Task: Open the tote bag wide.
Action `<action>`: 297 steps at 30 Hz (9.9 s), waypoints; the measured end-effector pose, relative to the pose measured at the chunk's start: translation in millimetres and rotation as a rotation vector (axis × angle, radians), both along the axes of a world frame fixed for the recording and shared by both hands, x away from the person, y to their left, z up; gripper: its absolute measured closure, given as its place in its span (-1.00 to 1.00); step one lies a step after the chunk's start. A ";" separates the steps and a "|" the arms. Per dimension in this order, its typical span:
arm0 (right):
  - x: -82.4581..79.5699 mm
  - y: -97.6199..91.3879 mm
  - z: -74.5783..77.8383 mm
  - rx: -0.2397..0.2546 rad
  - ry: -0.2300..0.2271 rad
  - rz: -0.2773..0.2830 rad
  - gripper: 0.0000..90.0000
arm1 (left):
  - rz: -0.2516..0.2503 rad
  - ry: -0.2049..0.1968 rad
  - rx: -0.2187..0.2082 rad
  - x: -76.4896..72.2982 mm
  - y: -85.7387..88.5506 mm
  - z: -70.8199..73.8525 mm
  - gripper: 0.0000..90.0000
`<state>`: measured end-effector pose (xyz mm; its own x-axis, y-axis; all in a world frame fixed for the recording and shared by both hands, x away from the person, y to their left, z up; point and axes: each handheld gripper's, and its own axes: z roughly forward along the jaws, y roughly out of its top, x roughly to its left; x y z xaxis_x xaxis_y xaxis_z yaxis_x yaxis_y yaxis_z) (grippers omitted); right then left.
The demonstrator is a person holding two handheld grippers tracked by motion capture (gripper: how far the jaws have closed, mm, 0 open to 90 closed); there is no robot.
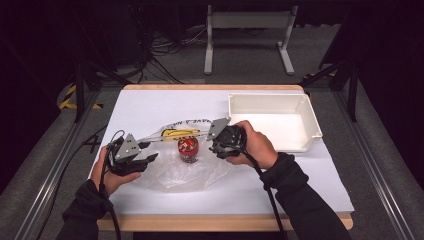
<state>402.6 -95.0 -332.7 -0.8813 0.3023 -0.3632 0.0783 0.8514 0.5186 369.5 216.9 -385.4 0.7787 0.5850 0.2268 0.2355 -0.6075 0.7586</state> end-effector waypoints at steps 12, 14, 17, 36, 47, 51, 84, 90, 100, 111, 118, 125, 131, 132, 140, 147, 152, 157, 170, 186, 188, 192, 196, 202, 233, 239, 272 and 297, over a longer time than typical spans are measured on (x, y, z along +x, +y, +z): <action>31.5 20.5 -23.1 -0.140 0.045 -0.008 -0.04 | 0.017 0.050 0.062 13.7 -3.7 -10.6 0.20; 40.4 22.7 -27.6 -0.154 0.041 -0.027 -0.15 | 0.038 0.056 0.081 18.5 -3.3 -13.5 0.30; 47.7 23.2 -31.4 -0.152 0.047 -0.060 -0.28 | 0.110 0.057 0.104 26.5 1.5 -16.9 0.57; 47.7 17.1 -30.9 -0.141 0.050 -0.092 -0.36 | 0.256 0.154 0.092 40.0 16.6 -37.2 -0.22; 44.3 11.7 -38.2 -0.157 0.084 -0.085 -0.29 | 0.210 0.211 0.178 46.0 18.3 -53.4 1.00; 43.1 9.3 -43.4 -0.165 0.106 -0.091 -0.23 | 0.253 0.210 0.136 47.1 33.9 -50.7 1.00; 31.8 9.2 -46.0 -0.031 0.039 -0.066 0.20 | -0.078 -0.019 -0.108 1.8 1.9 15.9 0.25; 30.9 14.7 -49.0 -0.041 0.094 -0.009 0.55 | -0.067 0.104 0.081 5.3 -17.5 -13.9 0.64; 37.3 14.9 -66.5 -0.156 0.140 -0.068 0.14 | -0.021 0.195 0.200 10.7 -5.2 -46.6 0.76; 35.9 0.0 -77.0 -0.228 0.180 -0.118 0.04 | 0.056 0.227 0.182 16.2 29.5 -53.1 0.96; 33.7 -2.0 -75.5 -0.207 0.175 -0.103 -0.09 | 0.110 0.206 0.162 20.4 39.6 -52.9 0.82; 31.1 -1.2 -64.2 -0.111 0.122 -0.069 -0.09 | 0.050 0.111 0.075 14.3 34.1 -34.5 0.34; 29.7 -0.7 -48.4 -0.026 0.047 -0.073 0.22 | 0.075 0.053 0.002 16.9 31.6 -15.7 0.07; 30.1 -0.6 -45.9 -0.016 0.041 -0.072 0.23 | 0.089 0.048 -0.004 19.0 31.7 -13.4 0.02; 40.9 6.7 -35.4 -0.051 -0.002 -0.090 0.49 | 0.117 0.051 0.028 36.1 26.3 -7.4 0.03; 54.9 18.3 -34.6 -0.114 0.003 -0.098 0.77 | 0.147 0.081 0.080 55.0 24.8 -12.3 0.19; 64.7 25.6 -35.9 -0.161 -0.006 -0.119 0.75 | 0.175 0.085 0.073 64.7 26.6 -13.9 0.36; 74.3 27.6 -37.1 -0.173 -0.013 -0.142 0.99 | 0.181 0.094 0.098 75.5 27.5 -17.9 0.70; 97.2 26.0 -49.7 -0.213 0.036 -0.234 1.00 | 0.259 0.162 0.138 94.6 29.7 -37.6 1.00; 81.0 11.1 -46.5 -0.130 0.076 -0.210 0.71 | 0.185 0.114 -0.050 67.3 45.8 -17.3 0.49; 77.3 9.1 -41.0 -0.086 0.084 -0.189 0.64 | 0.148 0.088 -0.083 59.3 40.9 -5.5 0.40; 65.5 8.0 -30.2 -0.033 0.088 -0.140 0.45 | 0.037 0.062 -0.118 40.9 31.2 10.4 0.31; 51.6 7.1 -26.1 -0.034 0.103 -0.097 0.30 | -0.021 0.082 -0.099 26.3 20.8 7.4 0.26; 32.1 1.4 -44.4 -0.126 0.149 -0.053 0.01 | -0.014 0.145 0.089 17.3 8.2 -26.2 0.18; 20.8 21.2 -52.2 0.011 0.140 -0.037 -0.10 | -0.013 0.049 -0.043 35.3 -1.9 -1.9 -0.18; 29.3 37.0 -67.2 -0.071 0.152 -0.084 -0.33 | 0.101 0.104 0.025 64.4 -6.9 -16.3 -0.25; 25.8 -5.9 -78.1 -0.181 0.198 -0.157 1.00 | 0.401 0.234 0.074 95.1 62.4 -47.0 1.00; 34.1 26.4 -41.4 -0.032 0.112 -0.062 0.47 | 0.056 0.096 0.058 66.0 2.6 -13.5 0.52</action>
<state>436.7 -68.6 -374.1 -0.8966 0.3476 -0.2743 0.1874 0.8592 0.4762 435.5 219.5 -398.9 0.7648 0.6164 0.1872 0.3403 -0.6333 0.6951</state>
